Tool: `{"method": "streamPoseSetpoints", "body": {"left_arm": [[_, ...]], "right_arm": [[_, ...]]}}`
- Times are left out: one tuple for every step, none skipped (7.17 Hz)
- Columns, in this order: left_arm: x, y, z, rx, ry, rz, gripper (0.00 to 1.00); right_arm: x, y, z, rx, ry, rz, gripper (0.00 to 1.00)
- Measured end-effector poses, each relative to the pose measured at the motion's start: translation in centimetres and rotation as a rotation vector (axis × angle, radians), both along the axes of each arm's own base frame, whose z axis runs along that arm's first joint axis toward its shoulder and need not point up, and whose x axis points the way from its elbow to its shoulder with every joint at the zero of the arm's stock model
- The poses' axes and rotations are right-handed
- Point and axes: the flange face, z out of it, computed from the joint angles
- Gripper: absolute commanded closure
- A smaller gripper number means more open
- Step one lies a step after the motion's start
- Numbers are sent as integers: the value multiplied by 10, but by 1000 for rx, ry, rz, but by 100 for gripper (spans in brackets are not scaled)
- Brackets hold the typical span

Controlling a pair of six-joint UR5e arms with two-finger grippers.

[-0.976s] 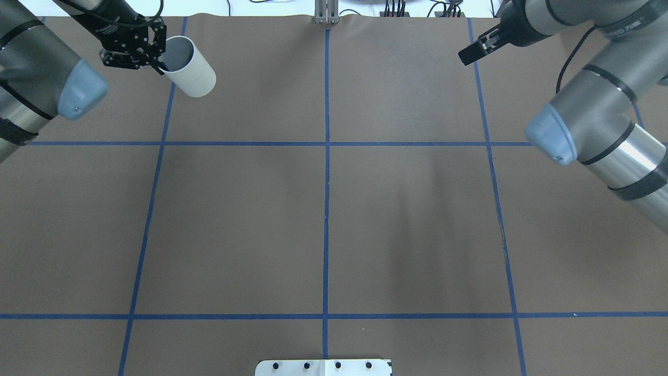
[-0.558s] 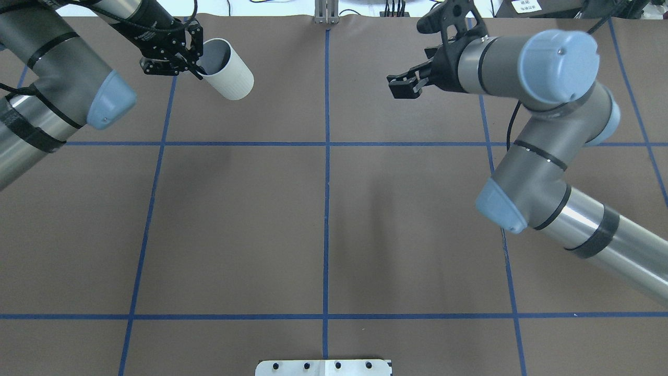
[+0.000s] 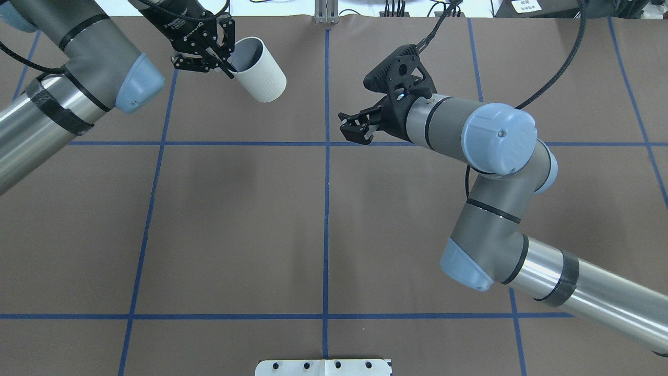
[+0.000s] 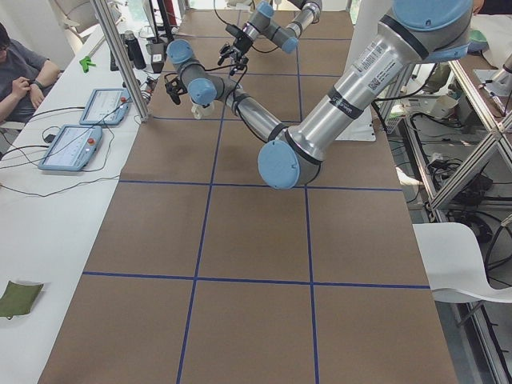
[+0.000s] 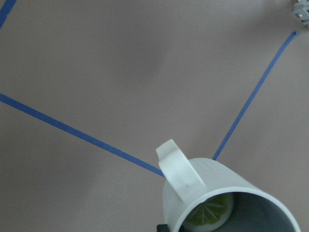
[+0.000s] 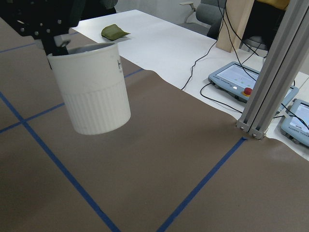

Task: Left arm hands cup to right arm to dump lemon

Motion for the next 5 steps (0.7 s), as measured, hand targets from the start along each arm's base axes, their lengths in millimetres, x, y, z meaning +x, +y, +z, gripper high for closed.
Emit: {"method": "streamPoseSetpoints", "body": {"left_arm": [[5, 0, -9, 0, 12, 18, 100], [13, 3, -19, 4, 21, 33, 100], [24, 9, -30, 11, 29, 50, 100], [34, 13, -36, 16, 34, 65, 100], [40, 17, -39, 19, 36, 74, 100]], "right_arm": [[-14, 13, -1, 10, 0, 23, 0], [-23, 22, -3, 16, 0, 36, 0], [-32, 28, -9, 23, -1, 42, 0], [-39, 33, -14, 29, -1, 47, 0], [-43, 36, -16, 32, -1, 52, 0]]}}
